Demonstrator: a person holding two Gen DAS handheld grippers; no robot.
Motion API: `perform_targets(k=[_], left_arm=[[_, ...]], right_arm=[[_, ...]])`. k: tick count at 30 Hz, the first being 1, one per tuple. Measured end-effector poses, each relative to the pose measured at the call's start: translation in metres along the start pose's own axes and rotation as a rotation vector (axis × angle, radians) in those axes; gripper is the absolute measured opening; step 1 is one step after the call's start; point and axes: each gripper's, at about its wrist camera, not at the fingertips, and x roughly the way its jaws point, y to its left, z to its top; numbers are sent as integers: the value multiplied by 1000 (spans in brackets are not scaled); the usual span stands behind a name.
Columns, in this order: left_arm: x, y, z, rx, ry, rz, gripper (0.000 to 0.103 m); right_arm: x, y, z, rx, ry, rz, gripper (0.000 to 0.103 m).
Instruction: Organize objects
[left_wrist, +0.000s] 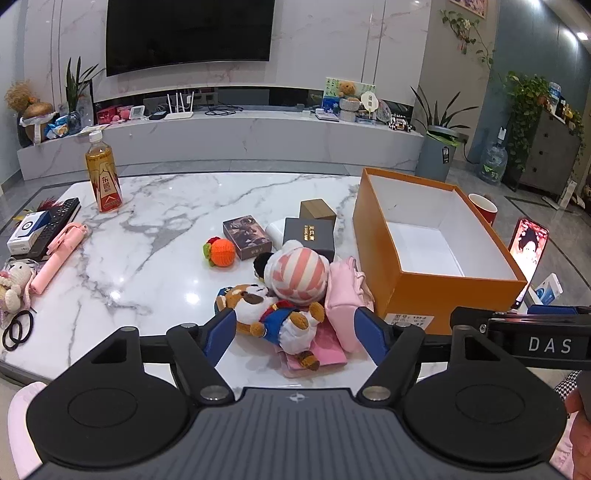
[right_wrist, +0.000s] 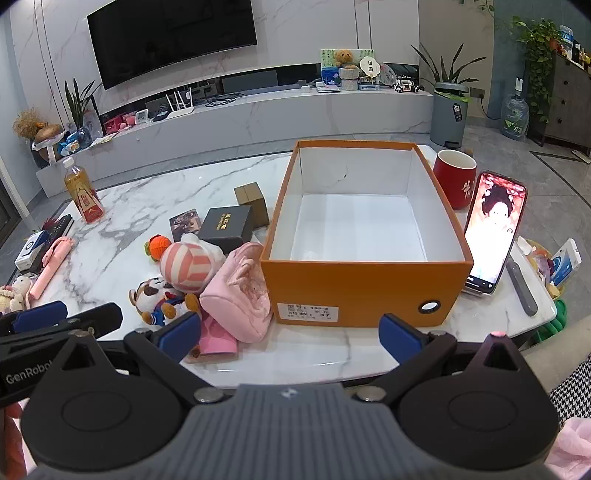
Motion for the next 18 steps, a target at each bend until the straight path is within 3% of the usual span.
perform_targets(k=[18], left_arm=[[-2,-1,0,5,-12,-18,83]], right_arm=[[-2,0,-3,16,-8,-14,102]])
